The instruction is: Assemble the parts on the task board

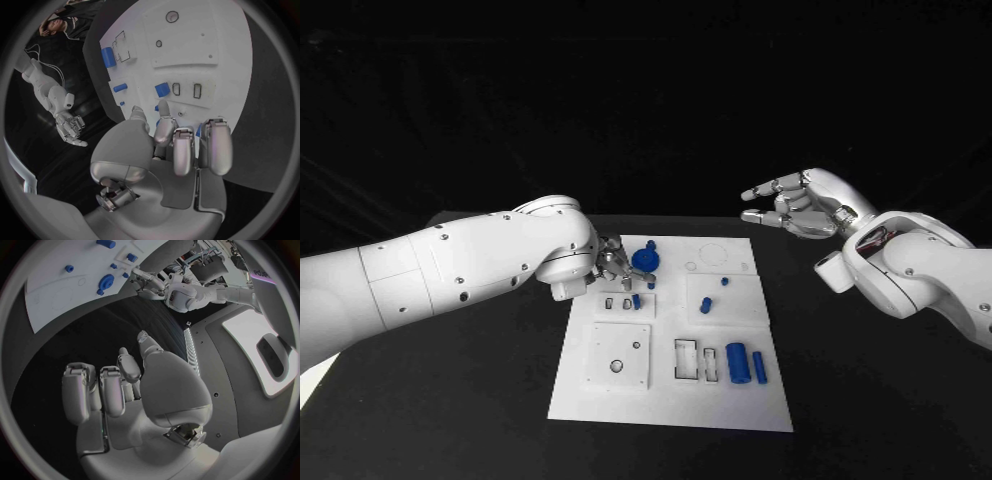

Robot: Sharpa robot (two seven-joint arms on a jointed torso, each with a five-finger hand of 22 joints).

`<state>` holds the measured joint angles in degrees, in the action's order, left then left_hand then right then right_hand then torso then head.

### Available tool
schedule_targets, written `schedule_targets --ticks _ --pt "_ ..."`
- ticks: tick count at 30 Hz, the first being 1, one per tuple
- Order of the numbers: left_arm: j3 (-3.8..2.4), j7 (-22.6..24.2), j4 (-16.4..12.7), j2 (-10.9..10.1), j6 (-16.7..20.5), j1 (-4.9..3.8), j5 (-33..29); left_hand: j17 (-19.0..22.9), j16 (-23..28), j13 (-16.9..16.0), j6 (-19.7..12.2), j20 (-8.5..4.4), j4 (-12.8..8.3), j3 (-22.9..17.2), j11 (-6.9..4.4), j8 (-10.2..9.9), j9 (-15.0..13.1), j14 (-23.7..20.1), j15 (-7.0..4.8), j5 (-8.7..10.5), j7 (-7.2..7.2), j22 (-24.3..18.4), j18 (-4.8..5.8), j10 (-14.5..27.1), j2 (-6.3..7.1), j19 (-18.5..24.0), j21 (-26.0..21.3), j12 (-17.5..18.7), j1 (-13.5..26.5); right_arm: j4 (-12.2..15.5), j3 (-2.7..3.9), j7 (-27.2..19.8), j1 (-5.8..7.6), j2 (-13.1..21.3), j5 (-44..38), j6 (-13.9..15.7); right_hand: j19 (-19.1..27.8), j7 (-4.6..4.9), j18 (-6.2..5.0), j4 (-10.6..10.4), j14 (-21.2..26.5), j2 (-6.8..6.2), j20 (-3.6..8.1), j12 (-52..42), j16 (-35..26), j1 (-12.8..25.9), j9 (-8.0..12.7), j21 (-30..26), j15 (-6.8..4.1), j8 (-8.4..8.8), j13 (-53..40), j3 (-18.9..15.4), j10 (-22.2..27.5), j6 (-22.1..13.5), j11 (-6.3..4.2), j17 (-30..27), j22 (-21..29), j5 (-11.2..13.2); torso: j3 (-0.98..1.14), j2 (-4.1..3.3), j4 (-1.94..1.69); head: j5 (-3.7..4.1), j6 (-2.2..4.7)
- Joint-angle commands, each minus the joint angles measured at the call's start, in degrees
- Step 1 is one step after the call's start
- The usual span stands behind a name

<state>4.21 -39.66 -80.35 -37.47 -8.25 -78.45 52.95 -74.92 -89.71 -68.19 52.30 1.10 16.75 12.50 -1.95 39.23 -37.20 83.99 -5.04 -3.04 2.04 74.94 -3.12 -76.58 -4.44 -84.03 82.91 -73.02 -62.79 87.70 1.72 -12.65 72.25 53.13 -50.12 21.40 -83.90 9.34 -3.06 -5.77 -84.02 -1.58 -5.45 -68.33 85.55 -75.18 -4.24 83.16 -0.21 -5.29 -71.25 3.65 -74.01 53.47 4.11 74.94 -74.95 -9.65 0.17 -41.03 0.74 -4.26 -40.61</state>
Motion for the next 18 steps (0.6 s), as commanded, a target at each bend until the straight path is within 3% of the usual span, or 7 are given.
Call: schedule_targets --ticks 1,10,18 --pt "0.09 -6.68 0.8 0.74 -3.76 -0.11 0.87 -15.08 -0.29 -0.09 -0.51 -0.21 -0.14 0.35 0.14 0.21 -0.08 6.01 -0.23 0.19 0.06 1.09 0.47 -0.1 -0.1 -1.47 0.07 0.15 0.31 -0.15 0.04 0.05 0.03 -0.08 0.12 -0.08 0.14 -0.2 0.04 -0.04 -4.7 0.05 -0.06 0.17 -0.28 -0.33 -0.09 -0.35 -0.14 -0.2 0.05 -0.42 0.3 0.23 0.02 10.91 -0.24 -0.28 -0.02 -0.06 -0.01 -0.15 -0.11" --pt "0.72 -6.95 3.16 3.0 -4.52 -0.06 1.03 -15.08 -0.29 -0.31 -0.57 -0.19 -0.25 0.34 0.15 0.31 -0.29 6.01 -0.22 0.18 0.06 1.35 0.52 -0.22 -0.17 -1.56 0.19 -0.03 0.14 -0.41 0.03 0.07 0.02 -0.36 0.12 -0.31 0.17 -0.2 0.03 -0.07 -4.68 0.06 -0.06 0.22 -0.36 -0.31 -0.09 -0.39 -0.14 -0.21 0.09 -0.46 0.32 0.23 0.03 10.85 -0.18 -0.37 -0.08 -0.13 0.13 -0.27 -0.44" --pt "0.99 -7.21 4.11 3.54 -5.59 -0.03 1.51 -15.08 -0.29 -0.42 -0.74 -0.17 -0.41 0.14 0.15 0.51 -0.78 6.01 -0.21 0.17 0.05 1.5 0.55 -0.24 -0.42 -1.63 0.25 -0.12 -0.4 -0.67 0.02 0.25 0.02 -0.44 0.11 -0.66 0.14 -0.2 0.04 -0.14 -4.69 0.1 -0.06 0.18 -0.34 -0.25 -0.09 -0.36 -0.14 -0.22 0.06 -0.54 0.28 0.22 0.03 10.86 -0.25 -0.46 -0.11 -0.15 0.18 -0.56 -0.67"
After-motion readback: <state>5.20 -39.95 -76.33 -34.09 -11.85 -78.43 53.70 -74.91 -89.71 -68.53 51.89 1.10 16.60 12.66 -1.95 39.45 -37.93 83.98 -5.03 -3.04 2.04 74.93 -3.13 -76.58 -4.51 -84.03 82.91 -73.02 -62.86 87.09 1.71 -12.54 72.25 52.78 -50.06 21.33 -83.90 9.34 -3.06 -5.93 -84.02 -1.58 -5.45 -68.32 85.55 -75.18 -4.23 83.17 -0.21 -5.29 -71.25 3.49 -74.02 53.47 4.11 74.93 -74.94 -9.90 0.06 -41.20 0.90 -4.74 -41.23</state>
